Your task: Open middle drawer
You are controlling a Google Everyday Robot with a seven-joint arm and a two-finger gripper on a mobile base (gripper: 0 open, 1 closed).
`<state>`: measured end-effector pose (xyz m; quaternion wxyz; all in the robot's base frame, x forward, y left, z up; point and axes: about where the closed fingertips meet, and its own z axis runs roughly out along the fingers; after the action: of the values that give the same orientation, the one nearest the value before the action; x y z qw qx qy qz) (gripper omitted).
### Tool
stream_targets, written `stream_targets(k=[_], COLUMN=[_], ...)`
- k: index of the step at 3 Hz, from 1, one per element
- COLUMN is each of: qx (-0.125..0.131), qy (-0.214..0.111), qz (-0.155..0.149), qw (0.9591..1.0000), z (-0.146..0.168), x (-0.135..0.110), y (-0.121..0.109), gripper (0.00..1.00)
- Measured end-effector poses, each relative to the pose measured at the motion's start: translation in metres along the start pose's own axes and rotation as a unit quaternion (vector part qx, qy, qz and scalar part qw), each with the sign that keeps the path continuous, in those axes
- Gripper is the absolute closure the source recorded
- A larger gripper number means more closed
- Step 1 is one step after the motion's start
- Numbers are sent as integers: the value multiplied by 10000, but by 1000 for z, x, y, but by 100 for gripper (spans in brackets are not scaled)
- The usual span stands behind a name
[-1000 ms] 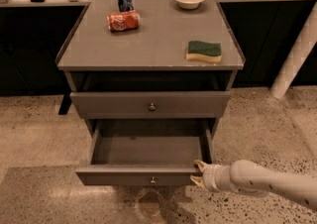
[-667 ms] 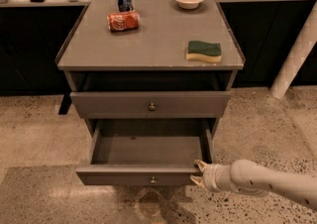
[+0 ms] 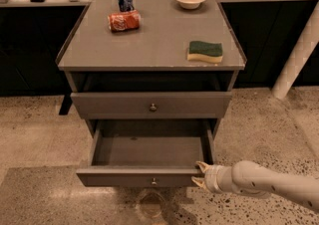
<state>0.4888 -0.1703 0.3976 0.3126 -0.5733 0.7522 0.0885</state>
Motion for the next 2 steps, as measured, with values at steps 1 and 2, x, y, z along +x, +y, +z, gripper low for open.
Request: stream_targets(k=[1,2], qx=[-8,-17], qy=[8,8], qz=[-31,-56], qw=[10000,10000], z=[0,-1], x=[1,2], y=[0,1], gripper=[100,100])
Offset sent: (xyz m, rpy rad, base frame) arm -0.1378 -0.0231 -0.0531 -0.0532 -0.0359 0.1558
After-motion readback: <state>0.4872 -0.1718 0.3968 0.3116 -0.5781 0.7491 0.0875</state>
